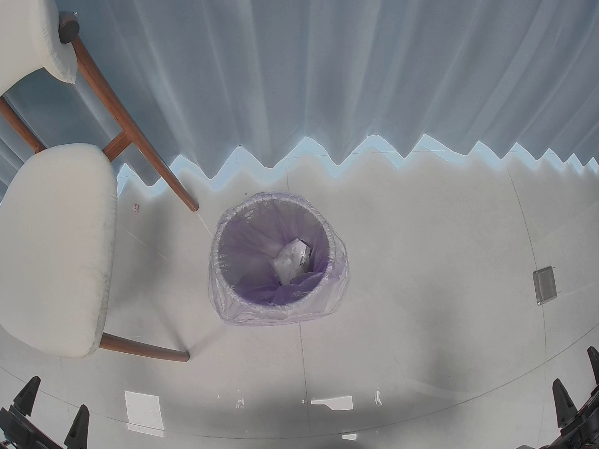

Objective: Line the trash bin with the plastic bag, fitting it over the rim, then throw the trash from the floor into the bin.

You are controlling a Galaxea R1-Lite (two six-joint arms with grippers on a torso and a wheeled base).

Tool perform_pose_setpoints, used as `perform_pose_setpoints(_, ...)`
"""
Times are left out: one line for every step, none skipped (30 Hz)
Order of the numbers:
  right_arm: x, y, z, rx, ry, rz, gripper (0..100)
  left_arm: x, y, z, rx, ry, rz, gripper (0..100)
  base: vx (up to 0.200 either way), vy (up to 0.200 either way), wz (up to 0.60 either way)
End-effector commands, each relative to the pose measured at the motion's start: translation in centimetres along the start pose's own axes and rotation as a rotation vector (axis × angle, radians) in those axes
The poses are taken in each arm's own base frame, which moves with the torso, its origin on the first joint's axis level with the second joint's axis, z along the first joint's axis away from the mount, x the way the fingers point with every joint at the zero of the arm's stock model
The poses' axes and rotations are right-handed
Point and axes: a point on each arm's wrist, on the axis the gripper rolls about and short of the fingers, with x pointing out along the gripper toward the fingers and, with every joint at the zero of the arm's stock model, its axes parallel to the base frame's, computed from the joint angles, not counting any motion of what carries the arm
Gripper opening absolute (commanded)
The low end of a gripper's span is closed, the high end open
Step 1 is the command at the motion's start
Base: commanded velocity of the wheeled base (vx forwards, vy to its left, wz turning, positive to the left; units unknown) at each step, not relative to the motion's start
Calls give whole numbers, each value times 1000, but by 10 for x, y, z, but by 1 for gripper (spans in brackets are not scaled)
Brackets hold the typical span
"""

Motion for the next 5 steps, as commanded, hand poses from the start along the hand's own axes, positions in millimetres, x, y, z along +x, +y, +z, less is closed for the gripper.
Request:
perform_pose_setpoints(0,0,-5,0,4,1,100,0,0,-5,2,-2,-2,100,0,0,0)
perform_pose_setpoints(0,0,-5,0,4,1,100,0,0,-5,2,-2,1,100,0,0,0)
perform_pose_setpoints(0,0,-5,0,5,1,100,0,0,-5,2,-2,1,100,0,0,0)
perform_pose_setpoints(0,0,-5,0,5,1,100,0,0,-5,2,-2,-1,100,0,0,0)
perform_pose_setpoints(0,0,-5,0,5,1,100,0,0,-5,2,-2,-1,100,0,0,0)
